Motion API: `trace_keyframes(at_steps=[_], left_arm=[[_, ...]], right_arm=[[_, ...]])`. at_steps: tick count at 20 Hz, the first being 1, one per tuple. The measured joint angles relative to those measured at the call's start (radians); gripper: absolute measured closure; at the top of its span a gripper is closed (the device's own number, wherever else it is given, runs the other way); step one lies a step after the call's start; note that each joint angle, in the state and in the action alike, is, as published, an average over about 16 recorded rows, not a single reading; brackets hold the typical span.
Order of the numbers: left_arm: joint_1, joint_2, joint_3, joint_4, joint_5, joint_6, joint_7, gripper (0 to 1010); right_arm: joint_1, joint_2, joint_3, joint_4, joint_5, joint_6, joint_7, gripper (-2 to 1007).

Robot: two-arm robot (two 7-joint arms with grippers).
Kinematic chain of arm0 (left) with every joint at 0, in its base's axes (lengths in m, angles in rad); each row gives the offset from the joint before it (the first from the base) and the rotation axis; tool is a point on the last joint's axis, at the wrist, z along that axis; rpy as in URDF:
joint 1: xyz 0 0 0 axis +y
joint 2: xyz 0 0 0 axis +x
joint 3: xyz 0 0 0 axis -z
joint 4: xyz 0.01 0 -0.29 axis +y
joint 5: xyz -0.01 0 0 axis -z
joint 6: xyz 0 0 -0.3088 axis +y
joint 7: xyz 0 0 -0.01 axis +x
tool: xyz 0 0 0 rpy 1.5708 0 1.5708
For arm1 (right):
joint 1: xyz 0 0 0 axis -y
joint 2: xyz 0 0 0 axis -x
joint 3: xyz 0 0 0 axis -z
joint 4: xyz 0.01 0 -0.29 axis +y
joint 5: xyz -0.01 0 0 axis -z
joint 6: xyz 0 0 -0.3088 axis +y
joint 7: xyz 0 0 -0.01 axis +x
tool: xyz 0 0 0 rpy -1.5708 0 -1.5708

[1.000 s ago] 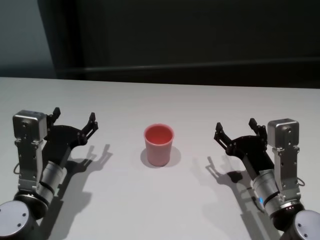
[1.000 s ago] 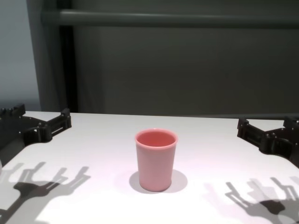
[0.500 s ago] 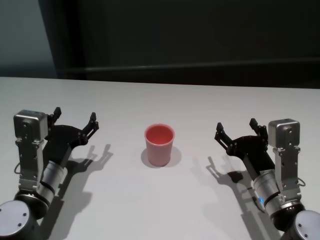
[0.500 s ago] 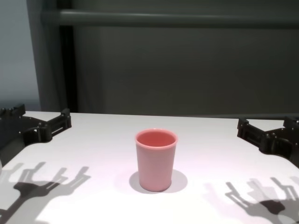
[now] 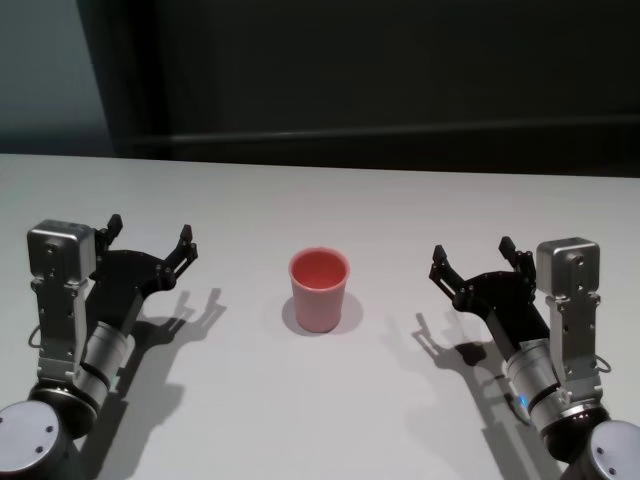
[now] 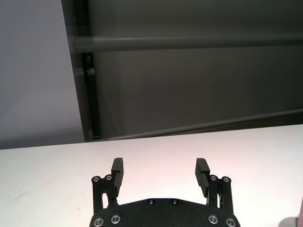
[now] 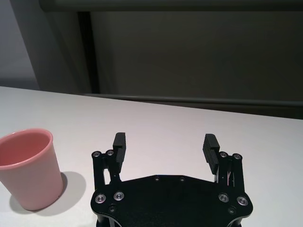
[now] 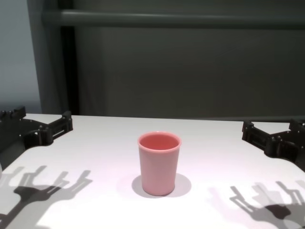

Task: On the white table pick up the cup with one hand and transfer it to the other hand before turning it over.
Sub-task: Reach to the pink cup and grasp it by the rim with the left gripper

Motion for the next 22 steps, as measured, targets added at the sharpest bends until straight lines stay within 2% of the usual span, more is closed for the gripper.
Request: trace_keyframes(at_steps=[12, 17, 22], left_arm=[[-0.003, 0.003, -0.001, 0.007, 0.009, 0.011, -0.053, 9], [-0.005, 0.022, -0.003, -0.004, 0.027, 0.020, -0.093, 9], [-0.007, 0.054, -0.007, -0.034, 0.051, 0.034, -0.133, 9]], right_arm=[[0.000, 0.000, 0.000, 0.000, 0.000, 0.000, 0.000, 5], [0.000, 0.000, 0.000, 0.000, 0.000, 0.000, 0.000, 5], [0.000, 0.000, 0.000, 0.000, 0.000, 0.000, 0.000, 5]])
